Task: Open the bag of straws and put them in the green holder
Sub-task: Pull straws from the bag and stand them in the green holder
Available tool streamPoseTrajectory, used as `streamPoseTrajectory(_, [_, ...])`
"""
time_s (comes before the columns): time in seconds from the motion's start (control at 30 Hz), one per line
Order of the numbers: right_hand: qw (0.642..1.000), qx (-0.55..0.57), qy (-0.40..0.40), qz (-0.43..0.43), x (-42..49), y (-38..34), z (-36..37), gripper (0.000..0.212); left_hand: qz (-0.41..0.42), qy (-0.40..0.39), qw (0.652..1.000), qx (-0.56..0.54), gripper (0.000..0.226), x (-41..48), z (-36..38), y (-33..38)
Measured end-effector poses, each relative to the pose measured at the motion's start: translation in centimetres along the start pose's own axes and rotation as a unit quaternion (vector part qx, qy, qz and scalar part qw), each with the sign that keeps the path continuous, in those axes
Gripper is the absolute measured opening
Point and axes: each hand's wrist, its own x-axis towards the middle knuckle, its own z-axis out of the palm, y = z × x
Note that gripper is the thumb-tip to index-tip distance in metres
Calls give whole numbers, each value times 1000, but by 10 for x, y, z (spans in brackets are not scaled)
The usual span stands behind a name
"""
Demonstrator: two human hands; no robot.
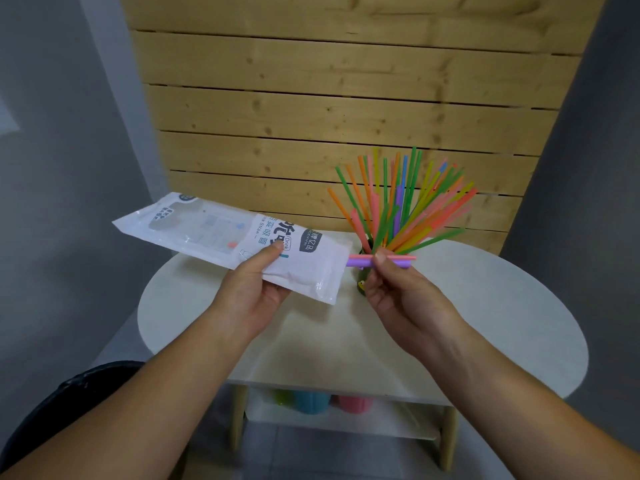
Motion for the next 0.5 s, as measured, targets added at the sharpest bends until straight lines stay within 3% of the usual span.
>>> streamPoseTrajectory(0.17, [996,-23,72,-39,3,-6,-2,8,-18,20,999,-32,26,2,-1,-4])
streamPoseTrajectory(0.3, [981,-84,118,-132,5,-21,-13,11,-13,58,998,-29,25,10,-7,-3])
streamPoseTrajectory(0.5, [924,-196,145,-295,-7,-50,-25,12,24,128,991,-22,38,26,-24,0])
